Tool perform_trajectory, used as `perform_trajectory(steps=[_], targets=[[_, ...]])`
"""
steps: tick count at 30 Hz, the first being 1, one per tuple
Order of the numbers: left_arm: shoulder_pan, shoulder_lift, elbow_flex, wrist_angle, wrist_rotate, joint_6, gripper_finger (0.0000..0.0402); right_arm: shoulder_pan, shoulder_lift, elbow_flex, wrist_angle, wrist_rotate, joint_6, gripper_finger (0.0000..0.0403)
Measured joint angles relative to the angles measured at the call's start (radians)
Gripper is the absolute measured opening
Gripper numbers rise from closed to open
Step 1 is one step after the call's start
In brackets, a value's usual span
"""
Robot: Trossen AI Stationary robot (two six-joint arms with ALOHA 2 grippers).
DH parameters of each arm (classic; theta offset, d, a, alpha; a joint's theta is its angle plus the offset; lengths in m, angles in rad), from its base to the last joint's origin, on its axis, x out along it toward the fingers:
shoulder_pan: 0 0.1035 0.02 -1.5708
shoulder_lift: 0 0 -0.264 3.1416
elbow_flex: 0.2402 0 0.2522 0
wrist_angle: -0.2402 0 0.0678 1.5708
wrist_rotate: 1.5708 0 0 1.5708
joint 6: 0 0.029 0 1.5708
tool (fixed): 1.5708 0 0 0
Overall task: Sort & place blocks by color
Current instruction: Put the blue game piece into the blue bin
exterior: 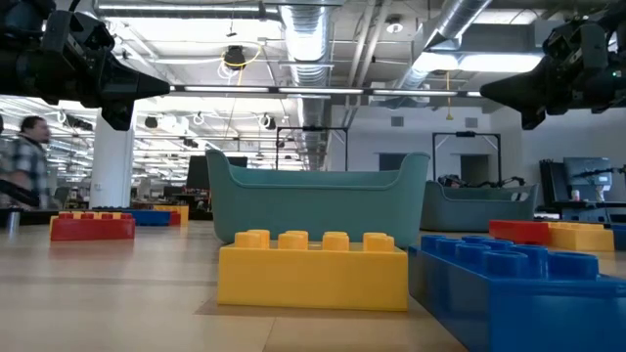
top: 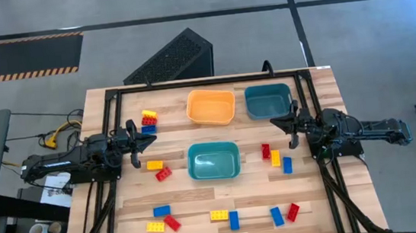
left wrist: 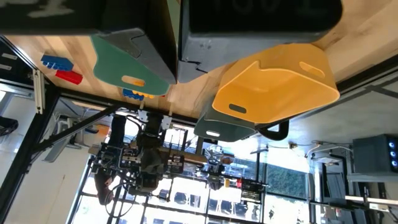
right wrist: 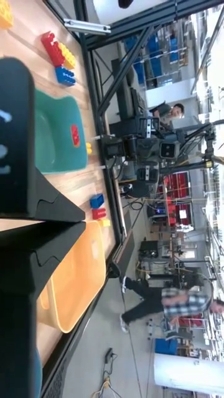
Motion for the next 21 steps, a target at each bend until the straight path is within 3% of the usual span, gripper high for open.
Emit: perform_trajectory(steps=[21], targets=[[0.0, 0.0, 0.0, 0.0, 0.0, 0.0, 0.0, 0.0, 0.0, 0.0, -0.013, -0.001, -0.001, 0.0033]])
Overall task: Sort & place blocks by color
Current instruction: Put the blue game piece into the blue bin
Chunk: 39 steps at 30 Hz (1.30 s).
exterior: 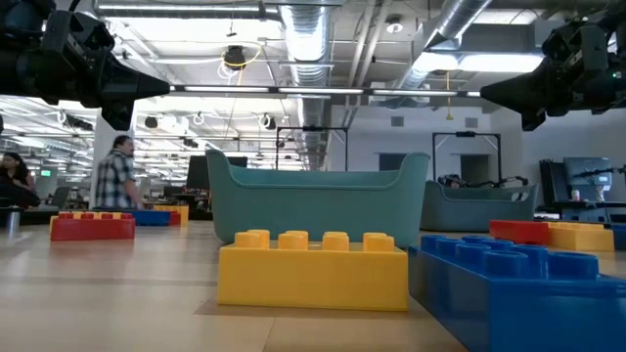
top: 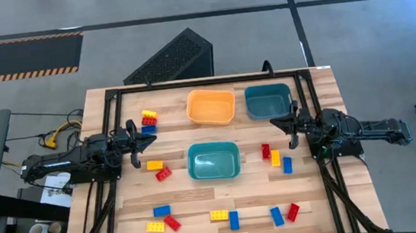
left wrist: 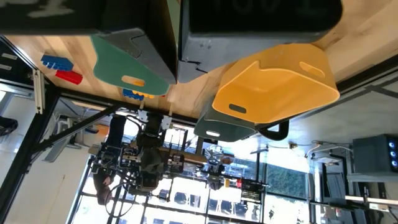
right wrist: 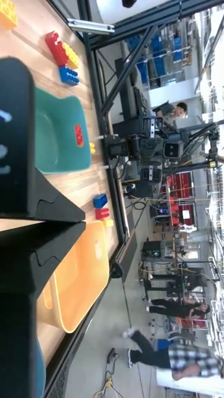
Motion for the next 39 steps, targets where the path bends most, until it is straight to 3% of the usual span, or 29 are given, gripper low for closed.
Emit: perform_trajectory(steps=[16, 25, 32, 39], targets=[[0.0, 0.0, 0.0, 0.0, 0.0, 0.0, 0.0, 0.0, 0.0, 0.005, -0.035, 0.026, -0.001, 0.0033], [0.0, 0.0, 0.0, 0.0, 0.0, 0.0, 0.0, 0.0, 0.004, 0.139, -0.125, 0.078, -0.04, 0.0033], [0.0, 0.0, 0.0, 0.0, 0.0, 0.0, 0.0, 0.0, 0.108, 0.245, -0.235, 0.169, 0.007, 0.0033], [0.0, 0.0, 0.0, 0.0, 0.0, 0.0, 0.0, 0.0, 0.324, 0.425, -0.289, 0.205, 0.096, 0.0033]])
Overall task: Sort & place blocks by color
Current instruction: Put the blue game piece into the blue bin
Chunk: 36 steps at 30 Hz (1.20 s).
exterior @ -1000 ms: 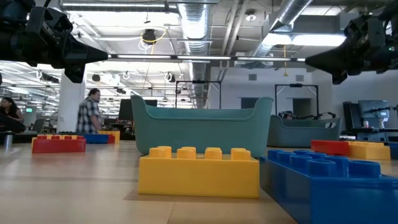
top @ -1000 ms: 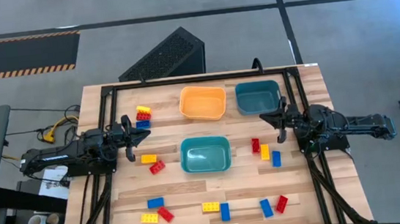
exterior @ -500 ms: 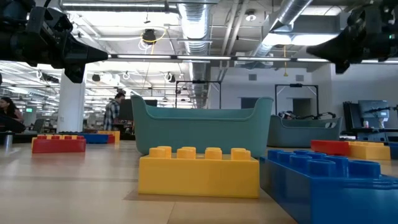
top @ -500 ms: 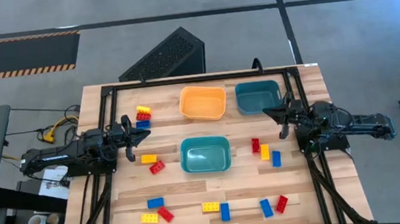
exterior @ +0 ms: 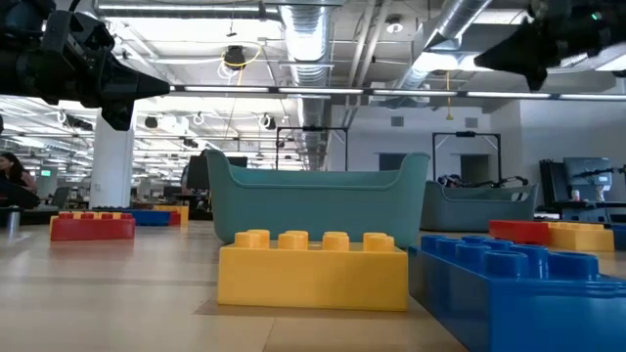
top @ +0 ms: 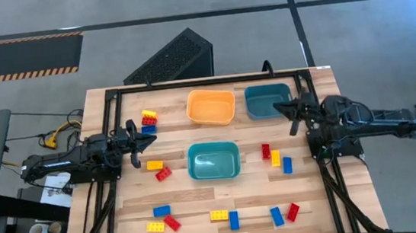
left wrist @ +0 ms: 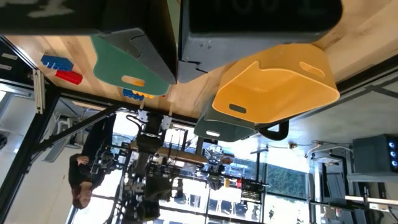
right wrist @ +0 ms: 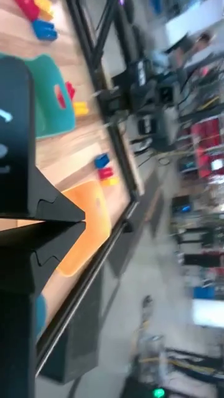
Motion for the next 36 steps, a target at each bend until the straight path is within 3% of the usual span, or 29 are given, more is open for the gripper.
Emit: perform_trajectory(steps=[6, 12, 15, 18, 23, 29, 36], targets=[[0.0, 0.0, 0.0, 0.0, 0.0, 0.0, 0.0, 0.0, 0.224, 0.207, -0.23, 0.063, 0.102, 0.0033], [0.0, 0.0, 0.0, 0.0, 0.0, 0.0, 0.0, 0.0, 0.391, 0.345, -0.46, 0.06, 0.266, 0.0033], [0.0, 0.0, 0.0, 0.0, 0.0, 0.0, 0.0, 0.001, 0.448, 0.38, -0.578, 0.029, 0.342, 0.0035], [0.0, 0.0, 0.0, 0.0, 0.0, 0.0, 0.0, 0.0, 0.479, 0.401, -0.695, -0.073, 0.451, 0.0049], [0.0, 0.0, 0.0, 0.0, 0.0, 0.0, 0.0, 0.023, 0.519, 0.405, -0.866, -0.18, 0.632, 0.0103], [0.0, 0.0, 0.0, 0.0, 0.0, 0.0, 0.0, 0.095, 0.587, 0.405, -0.984, -0.247, 0.829, 0.0211], [0.0, 0.0, 0.0, 0.0, 0.0, 0.0, 0.0, 0.272, 0.655, 0.405, -0.967, -0.211, 1.085, 0.0301]])
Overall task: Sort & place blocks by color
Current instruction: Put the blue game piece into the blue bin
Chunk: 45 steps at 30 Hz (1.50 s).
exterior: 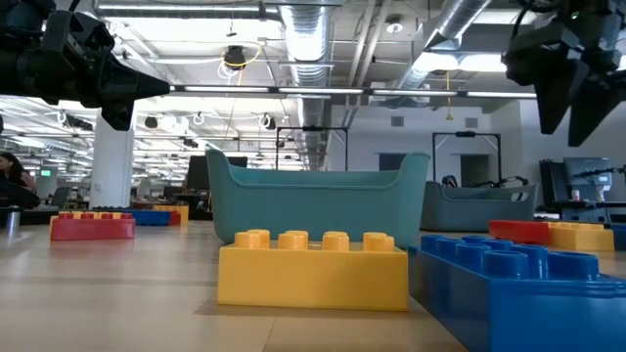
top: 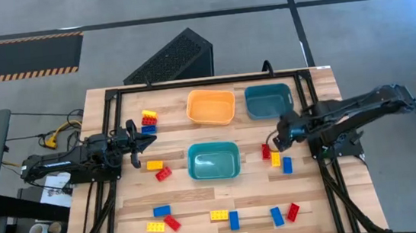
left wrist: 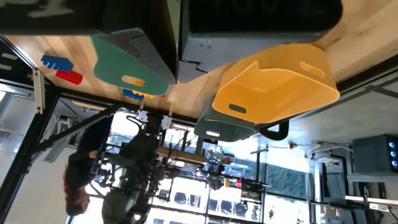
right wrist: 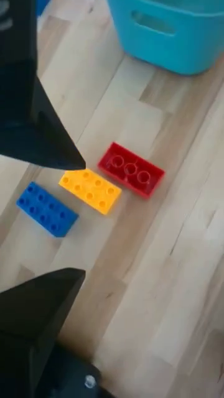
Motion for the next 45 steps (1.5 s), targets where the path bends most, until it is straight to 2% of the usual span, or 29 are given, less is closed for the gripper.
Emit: perform_trajectory(steps=[6, 11, 14, 18, 23, 31, 36, 43, 45], targets=[[0.0, 0.0, 0.0, 0.0, 0.0, 0.0, 0.0, 0.21, -0.025, -0.082, 0.076, 0.1, 0.281, 0.0317], [0.0, 0.0, 0.0, 0.0, 0.0, 0.0, 0.0, 0.369, -0.029, -0.203, 0.105, 0.107, 0.562, 0.0313], [0.0, 0.0, 0.0, 0.0, 0.0, 0.0, 0.0, 0.438, -0.003, -0.244, 0.169, 0.108, 0.673, 0.0311], [0.0, 0.0, 0.0, 0.0, 0.0, 0.0, 0.0, 0.479, 0.059, -0.254, 0.204, 0.123, 0.738, 0.0311], [0.0, 0.0, 0.0, 0.0, 0.0, 0.0, 0.0, 0.475, 0.155, -0.254, 0.262, 0.126, 0.742, 0.0311], [0.0, 0.0, 0.0, 0.0, 0.0, 0.0, 0.0, 0.461, 0.296, -0.254, 0.339, 0.071, 0.715, 0.0307], [0.0, 0.0, 0.0, 0.0, 0.0, 0.0, 0.0, 0.461, 0.341, -0.254, 0.377, 0.038, 0.695, 0.0268], [0.0, 0.0, 0.0, 0.0, 0.0, 0.0, 0.0, 0.462, 0.344, -0.253, 0.398, 0.042, 0.674, 0.0142], [0.0, 0.0, 0.0, 0.0, 0.0, 0.0, 0.0, 0.468, 0.323, -0.253, 0.392, 0.055, 0.662, 0.0123]])
